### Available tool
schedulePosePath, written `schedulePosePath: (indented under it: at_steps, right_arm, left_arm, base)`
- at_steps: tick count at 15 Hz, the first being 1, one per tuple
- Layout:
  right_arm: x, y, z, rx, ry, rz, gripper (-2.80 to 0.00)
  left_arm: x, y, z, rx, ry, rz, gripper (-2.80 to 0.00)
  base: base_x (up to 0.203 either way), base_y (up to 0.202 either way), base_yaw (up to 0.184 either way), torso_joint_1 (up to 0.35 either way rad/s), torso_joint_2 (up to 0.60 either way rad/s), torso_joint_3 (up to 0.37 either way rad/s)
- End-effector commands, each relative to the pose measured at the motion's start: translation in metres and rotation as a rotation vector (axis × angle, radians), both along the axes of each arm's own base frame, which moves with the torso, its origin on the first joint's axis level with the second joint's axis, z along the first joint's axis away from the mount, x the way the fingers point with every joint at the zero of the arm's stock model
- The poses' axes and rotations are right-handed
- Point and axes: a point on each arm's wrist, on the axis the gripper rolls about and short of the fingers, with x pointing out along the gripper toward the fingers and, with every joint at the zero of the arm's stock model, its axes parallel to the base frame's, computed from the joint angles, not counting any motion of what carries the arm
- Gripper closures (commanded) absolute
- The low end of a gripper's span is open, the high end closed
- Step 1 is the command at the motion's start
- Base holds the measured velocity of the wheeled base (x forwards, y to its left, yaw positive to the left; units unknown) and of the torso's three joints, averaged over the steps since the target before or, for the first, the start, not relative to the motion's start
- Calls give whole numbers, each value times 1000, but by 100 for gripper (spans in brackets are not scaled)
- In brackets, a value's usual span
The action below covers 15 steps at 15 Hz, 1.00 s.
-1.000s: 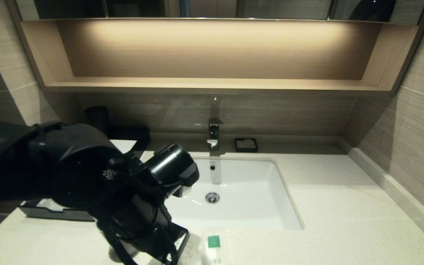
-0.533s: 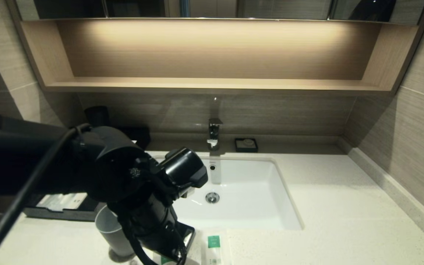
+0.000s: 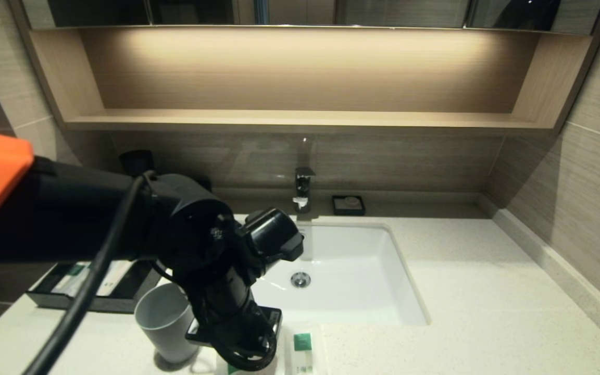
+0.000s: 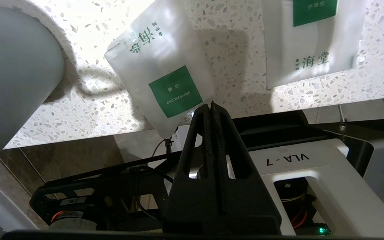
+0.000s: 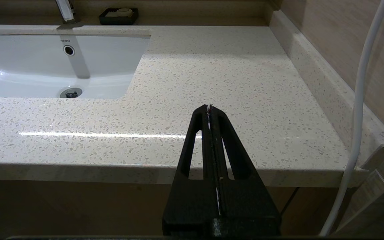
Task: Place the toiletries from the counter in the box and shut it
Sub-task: Pick up the bathroom toiletry
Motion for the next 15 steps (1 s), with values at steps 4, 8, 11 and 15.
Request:
schedulePosePath:
  at_steps: [4,8,11,15]
  right_arm:
    - [0,0,0,0,-1,1,0]
    - [0,0,0,0,0,1,0]
    - [0,0,0,0,0,1,0]
    - [0,0,0,0,1,1,0]
  left_arm:
    - [3,0,-8,19,29,23,0]
    - [7,6,-11,29,35,46,-280]
    - [8,7,-11,25,39,77,-280]
    - [10,6,-16,36,53,106,-280]
  base:
    - [0,0,0,0,0,0]
    - [0,0,0,0,0,0]
    - [0,0,0,0,0,0]
    - [0,0,0,0,0,0]
